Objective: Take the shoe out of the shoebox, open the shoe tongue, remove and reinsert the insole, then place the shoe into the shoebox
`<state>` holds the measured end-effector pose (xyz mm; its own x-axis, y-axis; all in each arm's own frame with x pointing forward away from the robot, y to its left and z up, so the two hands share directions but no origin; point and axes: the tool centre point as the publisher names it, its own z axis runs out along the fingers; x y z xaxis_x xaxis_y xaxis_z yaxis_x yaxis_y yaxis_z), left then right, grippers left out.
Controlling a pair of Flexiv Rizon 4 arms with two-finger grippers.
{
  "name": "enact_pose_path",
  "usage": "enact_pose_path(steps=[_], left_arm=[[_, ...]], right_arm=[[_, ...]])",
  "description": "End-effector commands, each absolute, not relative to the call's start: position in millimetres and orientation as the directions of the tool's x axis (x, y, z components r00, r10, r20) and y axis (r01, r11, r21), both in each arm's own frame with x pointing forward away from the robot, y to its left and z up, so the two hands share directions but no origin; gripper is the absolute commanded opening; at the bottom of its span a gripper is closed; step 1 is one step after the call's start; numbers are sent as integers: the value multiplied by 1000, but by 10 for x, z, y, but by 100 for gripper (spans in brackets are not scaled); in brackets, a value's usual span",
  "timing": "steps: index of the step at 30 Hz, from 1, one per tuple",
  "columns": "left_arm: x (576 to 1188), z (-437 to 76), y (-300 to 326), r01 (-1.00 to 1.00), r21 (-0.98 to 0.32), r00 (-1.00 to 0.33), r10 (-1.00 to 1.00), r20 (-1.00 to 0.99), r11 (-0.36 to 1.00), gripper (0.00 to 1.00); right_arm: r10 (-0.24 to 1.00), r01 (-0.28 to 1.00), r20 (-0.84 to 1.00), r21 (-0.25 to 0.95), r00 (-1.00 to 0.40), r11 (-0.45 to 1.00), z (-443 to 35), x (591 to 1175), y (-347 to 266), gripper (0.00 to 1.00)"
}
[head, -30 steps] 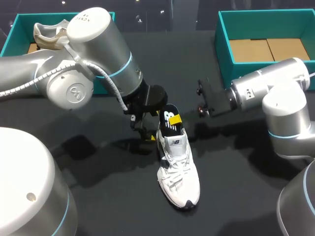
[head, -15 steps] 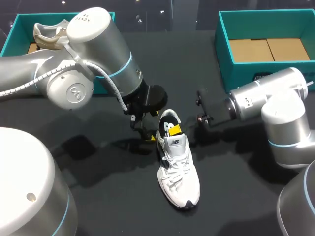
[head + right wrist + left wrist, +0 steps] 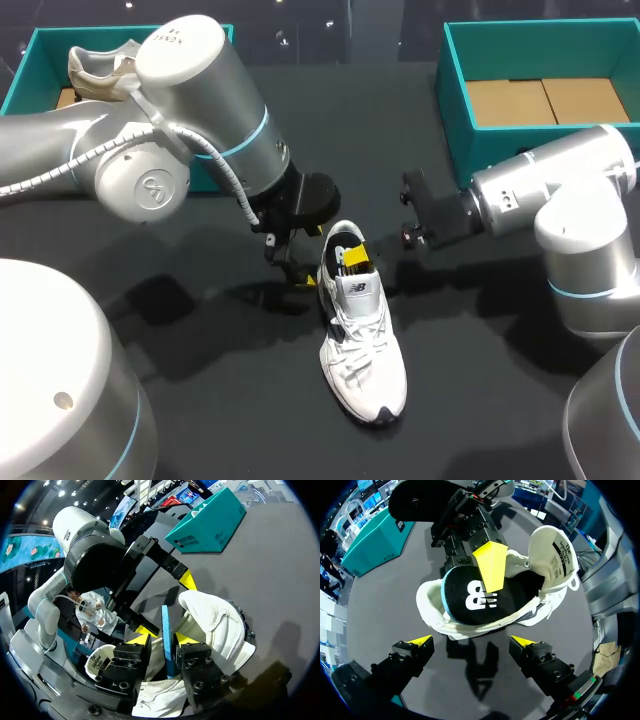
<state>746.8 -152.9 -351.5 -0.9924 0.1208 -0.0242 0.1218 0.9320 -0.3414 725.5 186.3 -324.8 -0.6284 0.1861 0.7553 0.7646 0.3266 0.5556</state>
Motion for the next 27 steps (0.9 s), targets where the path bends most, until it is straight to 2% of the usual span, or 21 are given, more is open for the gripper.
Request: enact_pose_path(steps=[1, 4, 6, 7, 16, 23, 24, 25, 26, 27], left_arm=[[7469, -3524, -1537, 122, -340, -992, 121, -25, 932, 100], [7469, -3524, -1537, 122, -340, -992, 121, -25, 932, 100], [7469, -3524, -1537, 122, -340, -992, 121, -25, 932, 100], [7469, -3524, -1537, 122, -340, -992, 121, -25, 932, 100], [7469, -3524, -1537, 122, -340, -992, 121, -25, 932, 100], [7469, -3524, -1537, 122, -340, -992, 121, -25, 932, 100], [7469, -3524, -1537, 122, -340, -992, 121, -25, 932, 100], [7469, -3524, -1537, 122, -340, -992, 121, -25, 932, 100], [7469, -3524, -1537, 122, -340, -992, 121, -25, 932, 100], [7469, -3524, -1537, 122, -340, -992, 121, -25, 932, 100]], right_arm=[[192, 757, 747, 557, -636, 341, -3189, 7316, 1861, 28], [190, 752, 743, 560, -641, 347, -3185, 7369, 1861, 21], [188, 752, 745, 557, -640, 352, -3205, 7401, 1862, 11], [185, 753, 748, 554, -638, 355, -3217, 7413, 1865, 1], [186, 802, 801, 489, -568, 342, -3399, 7228, 1861, 0], [209, 809, 797, 490, -567, 325, -3347, 7130, 1853, 0], [214, 805, 790, 498, -575, 323, -3322, 7140, 1850, 3], [218, 801, 784, 504, -581, 323, -3297, 7151, 1847, 21], [221, 798, 780, 507, -586, 327, -3277, 7163, 1848, 29], [226, 793, 773, 512, -593, 329, -3257, 7177, 1847, 29]])
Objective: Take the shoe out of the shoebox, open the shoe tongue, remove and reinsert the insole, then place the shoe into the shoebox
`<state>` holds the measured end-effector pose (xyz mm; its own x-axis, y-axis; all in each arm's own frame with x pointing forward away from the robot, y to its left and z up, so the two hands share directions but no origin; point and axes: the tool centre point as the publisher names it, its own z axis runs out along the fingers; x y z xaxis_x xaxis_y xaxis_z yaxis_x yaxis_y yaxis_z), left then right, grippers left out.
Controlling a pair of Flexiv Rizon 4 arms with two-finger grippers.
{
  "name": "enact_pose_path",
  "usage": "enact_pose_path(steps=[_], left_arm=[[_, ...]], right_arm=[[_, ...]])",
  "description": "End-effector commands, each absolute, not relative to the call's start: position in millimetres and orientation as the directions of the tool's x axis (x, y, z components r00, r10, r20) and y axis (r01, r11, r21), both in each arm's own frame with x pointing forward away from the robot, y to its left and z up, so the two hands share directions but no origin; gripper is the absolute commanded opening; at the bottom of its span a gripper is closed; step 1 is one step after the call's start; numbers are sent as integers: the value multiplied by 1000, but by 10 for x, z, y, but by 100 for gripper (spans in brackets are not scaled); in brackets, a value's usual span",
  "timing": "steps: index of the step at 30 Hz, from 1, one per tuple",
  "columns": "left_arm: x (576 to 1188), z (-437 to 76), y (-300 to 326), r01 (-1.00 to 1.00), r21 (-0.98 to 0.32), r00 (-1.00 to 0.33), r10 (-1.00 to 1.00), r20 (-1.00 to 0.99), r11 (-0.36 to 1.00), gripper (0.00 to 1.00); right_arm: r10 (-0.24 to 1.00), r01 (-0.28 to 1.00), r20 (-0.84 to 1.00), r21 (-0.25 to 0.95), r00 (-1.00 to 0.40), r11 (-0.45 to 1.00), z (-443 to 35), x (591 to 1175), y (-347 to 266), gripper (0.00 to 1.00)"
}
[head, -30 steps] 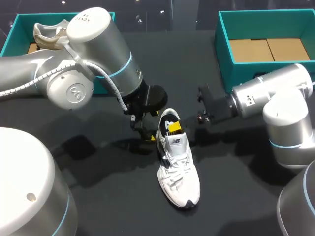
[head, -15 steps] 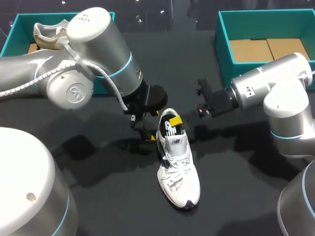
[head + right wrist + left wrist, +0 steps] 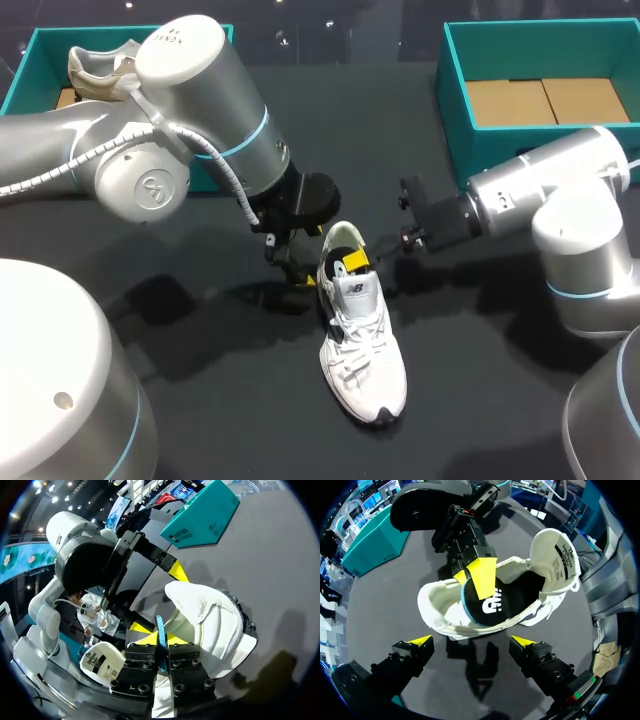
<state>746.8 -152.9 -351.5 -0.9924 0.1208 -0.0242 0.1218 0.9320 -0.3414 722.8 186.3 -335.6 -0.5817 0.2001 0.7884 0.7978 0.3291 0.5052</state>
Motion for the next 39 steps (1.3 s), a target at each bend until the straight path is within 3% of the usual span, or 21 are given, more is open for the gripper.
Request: enact_pose_path(steps=[1, 5, 13, 15, 39], left_arm=[[7469, -3524, -1537, 122, -340, -992, 121, -25, 932, 100], [7469, -3524, -1537, 122, -340, -992, 121, -25, 932, 100], [7483, -3461, -1506, 135, -350, -991, 134, -26, 927, 100], [7493, -3431, -1488, 140, -353, -990, 139, -28, 925, 100], [7856, -3166, -1019, 246, -319, -968, 245, -44, 915, 100]], right_arm=[[228, 790, 768, 518, -598, 328, -3241, 7189, 1843, 31], [237, 781, 755, 528, -611, 333, -3193, 7243, 1824, 38], [243, 776, 747, 532, -619, 339, -3166, 7281, 1809, 39], [247, 779, 749, 527, -615, 340, -3163, 7274, 1794, 45], [351, 850, 783, 410, -514, 331, -3082, 7171, 1156, 36]])
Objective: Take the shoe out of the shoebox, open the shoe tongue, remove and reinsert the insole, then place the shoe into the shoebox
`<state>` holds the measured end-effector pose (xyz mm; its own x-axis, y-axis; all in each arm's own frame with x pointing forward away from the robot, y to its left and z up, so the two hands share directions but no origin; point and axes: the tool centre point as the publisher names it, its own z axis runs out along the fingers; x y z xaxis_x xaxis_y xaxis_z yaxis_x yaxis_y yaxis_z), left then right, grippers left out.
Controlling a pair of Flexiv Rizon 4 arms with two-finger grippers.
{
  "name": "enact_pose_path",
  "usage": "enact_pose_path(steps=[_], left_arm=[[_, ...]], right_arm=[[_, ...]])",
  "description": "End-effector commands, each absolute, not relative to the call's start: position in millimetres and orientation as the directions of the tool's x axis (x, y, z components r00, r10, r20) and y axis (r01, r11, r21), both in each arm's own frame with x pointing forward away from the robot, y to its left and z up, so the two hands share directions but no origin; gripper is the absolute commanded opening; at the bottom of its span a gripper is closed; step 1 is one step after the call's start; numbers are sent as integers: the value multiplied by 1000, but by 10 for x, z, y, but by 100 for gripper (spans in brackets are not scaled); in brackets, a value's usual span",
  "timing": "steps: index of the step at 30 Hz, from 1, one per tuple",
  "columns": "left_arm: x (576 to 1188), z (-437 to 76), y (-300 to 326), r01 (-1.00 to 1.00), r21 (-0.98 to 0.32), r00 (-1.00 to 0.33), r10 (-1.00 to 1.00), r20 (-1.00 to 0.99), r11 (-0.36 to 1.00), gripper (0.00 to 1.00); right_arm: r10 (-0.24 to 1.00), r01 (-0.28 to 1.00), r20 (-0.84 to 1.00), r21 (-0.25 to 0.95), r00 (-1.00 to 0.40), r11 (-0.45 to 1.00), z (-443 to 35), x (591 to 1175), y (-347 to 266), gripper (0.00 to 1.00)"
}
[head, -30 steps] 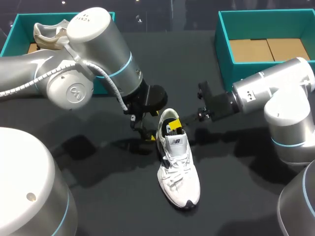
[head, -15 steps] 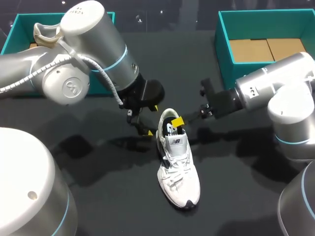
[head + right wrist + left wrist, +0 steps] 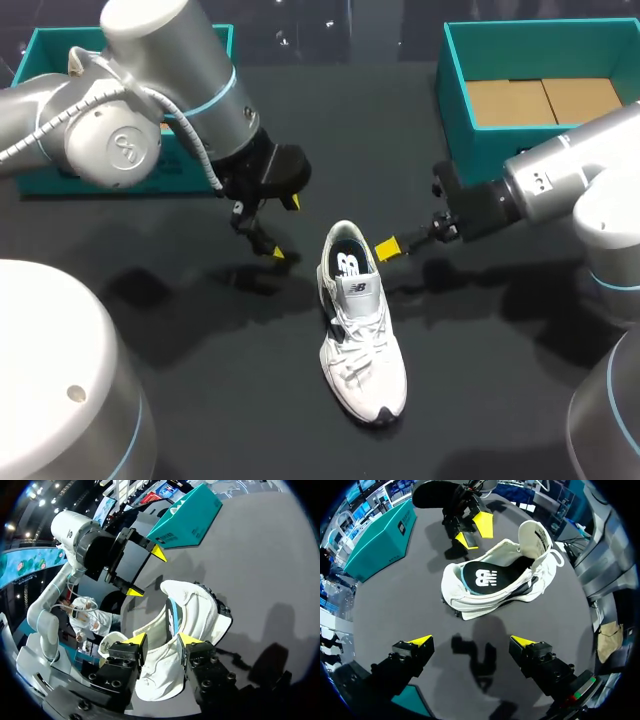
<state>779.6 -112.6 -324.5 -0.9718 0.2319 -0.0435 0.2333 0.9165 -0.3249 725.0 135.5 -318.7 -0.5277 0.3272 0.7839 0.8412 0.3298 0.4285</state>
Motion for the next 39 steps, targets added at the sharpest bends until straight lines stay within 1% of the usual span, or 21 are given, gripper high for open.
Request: enact_pose_path(steps=[1, 8, 15, 22, 26, 28, 29, 30, 34, 37, 39], left_arm=[[7878, -3151, -989, 255, -314, -966, 252, -49, 914, 100], [7995, -3046, -828, 313, -299, -949, 310, -60, 901, 100], [8147, -2907, -648, 355, -295, -932, 359, -44, 887, 100], [8299, -2760, -426, 416, -281, -905, 425, -33, 865, 100], [8388, -2636, -291, 444, -288, -889, 457, -25, 848, 100], [8435, -2583, -224, 464, -287, -879, 477, -26, 838, 100], [8456, -2552, -187, 471, -289, -874, 485, -27, 833, 100], [8472, -2521, -154, 476, -288, -871, 490, -28, 831, 100], [8538, -2377, -5, 519, -290, -843, 537, -22, 804, 100], [8602, -2263, 119, 571, -285, -805, 593, -9, 770, 100], [8602, -2263, 119, 571, -285, -805, 593, -9, 770, 100]], right_arm=[[352, 851, 783, 408, -512, 331, -3070, 7165, 1119, 36], [393, 874, 791, 351, -469, 337, -2976, 7128, 881, 33], [462, 899, 789, 252, -405, 357, -2848, 7085, 646, 33], [588, 927, 739, 136, -330, 350, -2594, 7029, 416, 33], [658, 938, 692, 79, -296, 339, -2422, 7021, 322, 27], [685, 942, 671, 58, -282, 331, -2338, 7020, 288, 14], [699, 944, 660, 49, -275, 326, -2301, 7020, 279, 4], [717, 947, 644, 36, -267, 320, -2262, 7020, 274, 0], [773, 955, 585, 4, -244, 298, -2096, 7001, 292, 0], [824, 959, 525, -45, -216, 280, -1959, 6991, 375, 0], [855, 964, 482, -70, -192, 256, -1869, 6992, 472, 0]])
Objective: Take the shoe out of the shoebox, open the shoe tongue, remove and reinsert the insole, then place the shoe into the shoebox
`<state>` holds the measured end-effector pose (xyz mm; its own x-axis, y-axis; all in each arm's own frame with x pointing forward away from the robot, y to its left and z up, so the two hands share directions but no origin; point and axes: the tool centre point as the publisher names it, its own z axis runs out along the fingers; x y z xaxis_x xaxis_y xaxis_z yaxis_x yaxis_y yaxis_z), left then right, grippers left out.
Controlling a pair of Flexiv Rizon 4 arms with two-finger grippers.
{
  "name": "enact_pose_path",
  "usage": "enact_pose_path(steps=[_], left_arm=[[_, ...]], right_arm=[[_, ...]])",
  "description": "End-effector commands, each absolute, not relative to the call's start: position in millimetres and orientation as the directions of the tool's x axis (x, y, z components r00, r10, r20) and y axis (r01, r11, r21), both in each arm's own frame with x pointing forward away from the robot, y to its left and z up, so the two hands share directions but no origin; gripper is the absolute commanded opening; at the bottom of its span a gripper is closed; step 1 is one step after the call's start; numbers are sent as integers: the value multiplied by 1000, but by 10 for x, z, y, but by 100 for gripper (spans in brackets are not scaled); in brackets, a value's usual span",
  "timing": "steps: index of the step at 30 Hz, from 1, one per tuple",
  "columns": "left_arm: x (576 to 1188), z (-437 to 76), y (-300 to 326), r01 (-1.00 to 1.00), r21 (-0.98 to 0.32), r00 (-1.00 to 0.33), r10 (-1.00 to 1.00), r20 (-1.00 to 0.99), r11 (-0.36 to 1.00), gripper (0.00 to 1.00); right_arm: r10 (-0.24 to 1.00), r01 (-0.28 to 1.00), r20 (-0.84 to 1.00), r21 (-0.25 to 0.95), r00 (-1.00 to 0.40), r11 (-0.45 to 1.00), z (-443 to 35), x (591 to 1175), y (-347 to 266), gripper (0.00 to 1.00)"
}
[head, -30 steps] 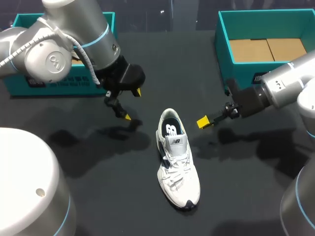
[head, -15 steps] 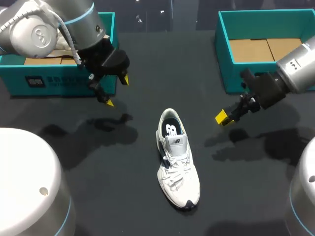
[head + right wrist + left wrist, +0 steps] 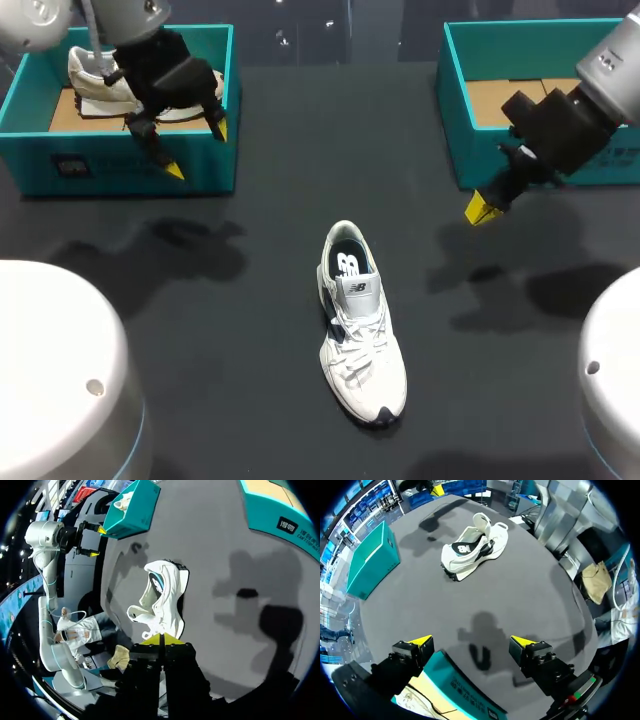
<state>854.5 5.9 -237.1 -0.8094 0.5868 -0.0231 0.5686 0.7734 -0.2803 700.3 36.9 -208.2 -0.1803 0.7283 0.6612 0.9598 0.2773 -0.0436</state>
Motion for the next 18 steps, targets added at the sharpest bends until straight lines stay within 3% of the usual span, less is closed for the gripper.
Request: enact_pose_path(steps=[1, 13, 18], left_arm=[[8602, -2263, 119, 571, -285, -805, 593, -9, 770, 100], [8602, -2263, 119, 571, -285, -805, 593, -9, 770, 100], [8602, -2263, 119, 571, -285, -805, 593, -9, 770, 100]], right_arm=[[866, 968, 465, -73, -182, 242, -1826, 6989, 535, 0], [874, 971, 448, -46, -191, 236, -1775, 6986, 627, 0], [925, 981, 335, 2, -182, 192, -1946, 7185, 1069, 0]])
